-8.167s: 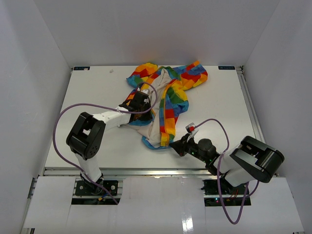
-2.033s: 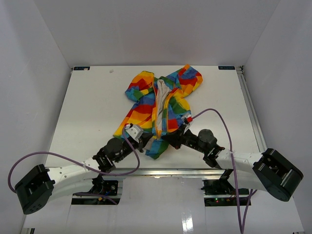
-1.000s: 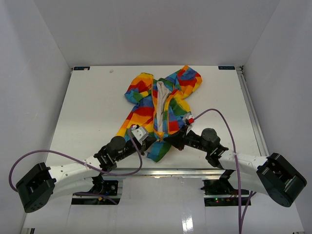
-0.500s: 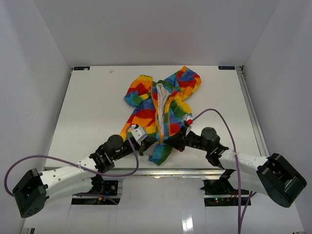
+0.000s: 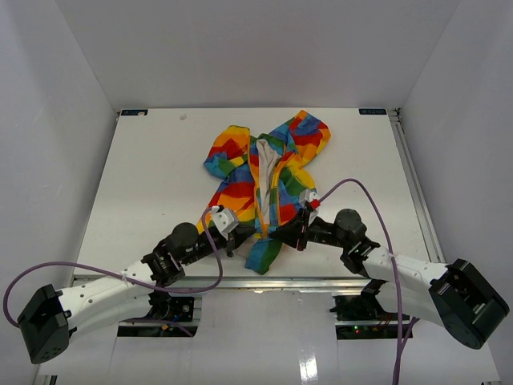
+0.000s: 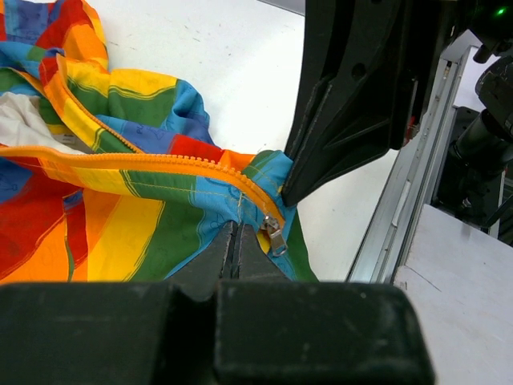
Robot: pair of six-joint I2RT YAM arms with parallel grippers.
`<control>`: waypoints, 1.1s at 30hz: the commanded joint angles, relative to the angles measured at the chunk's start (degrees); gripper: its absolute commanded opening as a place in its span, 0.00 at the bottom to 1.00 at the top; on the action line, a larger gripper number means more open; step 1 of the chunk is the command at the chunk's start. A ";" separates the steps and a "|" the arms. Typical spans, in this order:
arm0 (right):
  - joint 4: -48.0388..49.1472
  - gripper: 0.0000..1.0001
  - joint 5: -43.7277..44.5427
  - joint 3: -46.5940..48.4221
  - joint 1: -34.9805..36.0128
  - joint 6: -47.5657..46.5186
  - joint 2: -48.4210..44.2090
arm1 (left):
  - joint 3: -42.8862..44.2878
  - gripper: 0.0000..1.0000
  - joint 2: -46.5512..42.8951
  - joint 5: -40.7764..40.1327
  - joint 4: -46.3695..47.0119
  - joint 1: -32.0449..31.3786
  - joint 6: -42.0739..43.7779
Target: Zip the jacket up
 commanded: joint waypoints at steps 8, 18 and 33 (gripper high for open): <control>3.56 0.08 -7.02 -0.35 -0.72 -0.88 -2.22 | -1.29 0.00 -6.46 -0.26 -0.55 -0.36 1.36; 4.61 0.08 -7.91 -0.09 -1.64 0.11 -2.32 | -0.84 0.00 -5.46 5.59 -1.91 -0.36 1.72; 6.31 0.08 -11.22 0.65 -3.13 2.32 -1.87 | -0.68 0.00 -3.68 7.49 -2.11 -0.36 1.89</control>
